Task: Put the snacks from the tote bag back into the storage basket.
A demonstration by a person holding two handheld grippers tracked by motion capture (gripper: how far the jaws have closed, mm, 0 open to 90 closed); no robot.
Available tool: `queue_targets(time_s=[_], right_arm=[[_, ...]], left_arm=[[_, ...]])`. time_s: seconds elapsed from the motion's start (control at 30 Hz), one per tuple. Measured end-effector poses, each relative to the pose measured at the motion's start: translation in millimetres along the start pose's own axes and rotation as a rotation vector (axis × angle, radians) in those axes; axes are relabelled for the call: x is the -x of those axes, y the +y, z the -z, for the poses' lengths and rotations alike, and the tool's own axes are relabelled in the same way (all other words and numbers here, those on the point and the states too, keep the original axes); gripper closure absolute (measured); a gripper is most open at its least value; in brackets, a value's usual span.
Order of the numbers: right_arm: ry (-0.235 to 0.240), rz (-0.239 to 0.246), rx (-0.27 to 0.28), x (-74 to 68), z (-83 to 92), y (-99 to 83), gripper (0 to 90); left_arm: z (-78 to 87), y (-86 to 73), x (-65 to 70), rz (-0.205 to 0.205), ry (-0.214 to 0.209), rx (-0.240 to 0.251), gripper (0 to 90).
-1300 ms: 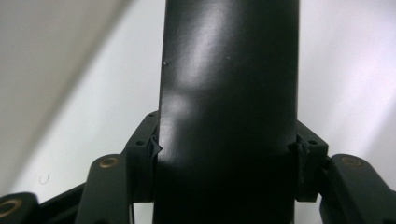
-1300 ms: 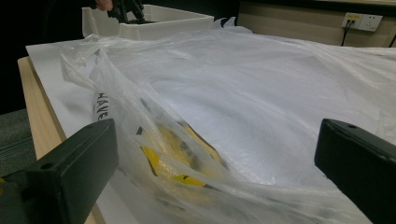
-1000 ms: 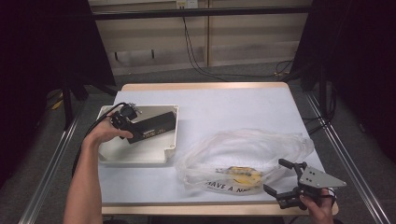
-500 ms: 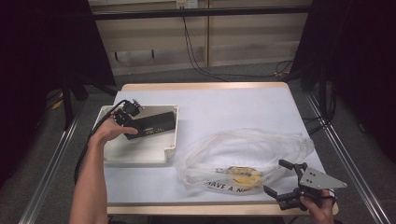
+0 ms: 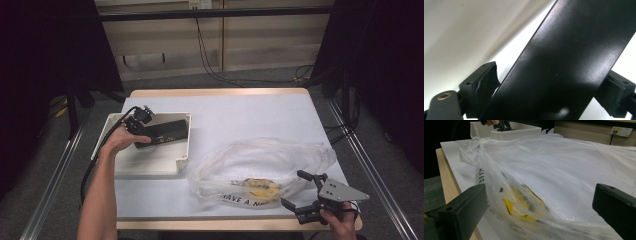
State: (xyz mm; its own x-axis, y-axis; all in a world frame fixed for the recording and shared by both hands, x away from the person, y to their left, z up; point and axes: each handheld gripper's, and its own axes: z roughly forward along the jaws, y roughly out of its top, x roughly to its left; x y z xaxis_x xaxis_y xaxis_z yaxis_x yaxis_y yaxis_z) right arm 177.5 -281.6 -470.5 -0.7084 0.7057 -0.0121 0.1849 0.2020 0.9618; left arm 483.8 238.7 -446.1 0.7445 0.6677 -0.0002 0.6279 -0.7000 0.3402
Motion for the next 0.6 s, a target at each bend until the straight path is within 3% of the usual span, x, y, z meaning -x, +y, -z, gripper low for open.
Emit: queue_targets(time_s=[0.07, 0.1, 0.13, 0.17, 0.2, 0.23, 0.4, 0.5, 0.6], right_arm=[[0.004, 0.000, -0.006, -0.6, 1.8, 0.1, 0.0], [-0.002, -0.004, -0.005, -1.3, 2.5, 0.2, 0.0], [-0.005, -0.002, -0.004, -1.3, 2.6, 0.1, 0.0], [-0.008, -0.002, -0.003, -1.3, 2.7, 0.1, 0.0], [-0.010, -0.001, -0.001, -1.2, 2.5, 0.1, 0.0], [-0.001, -0.002, -0.005, -1.2, 2.7, 0.3, 0.0], [-0.007, 0.005, -0.002, -0.9, 1.0, 0.0, 0.0], [-0.001, 0.004, -0.004, -1.4, 0.7, 0.3, 0.0], [0.002, 0.008, -0.006, -1.0, 1.2, 0.5, 0.0]], left_arm=[[3.2, -0.5, -0.8, -0.024, 0.005, 0.000, 10.9], [3.6, -1.5, 0.9, 0.011, 0.000, 0.030, 9.9], [6.6, -2.2, -2.1, -0.022, 0.008, 0.015, 8.7], [8.7, -4.0, -1.8, 0.010, 0.007, 0.037, 7.7], [11.4, -5.6, -3.8, 0.002, 0.008, 0.045, 7.3], [12.6, -7.1, -3.4, 0.024, 0.008, 0.066, 6.7], [28.2, -16.6, -5.2, 0.046, 0.021, 0.146, 5.8], [39.4, -24.1, -2.4, 0.057, 0.044, 0.222, 14.8], [48.9, -29.2, 0.8, 0.078, 0.046, 0.262, 21.5]])
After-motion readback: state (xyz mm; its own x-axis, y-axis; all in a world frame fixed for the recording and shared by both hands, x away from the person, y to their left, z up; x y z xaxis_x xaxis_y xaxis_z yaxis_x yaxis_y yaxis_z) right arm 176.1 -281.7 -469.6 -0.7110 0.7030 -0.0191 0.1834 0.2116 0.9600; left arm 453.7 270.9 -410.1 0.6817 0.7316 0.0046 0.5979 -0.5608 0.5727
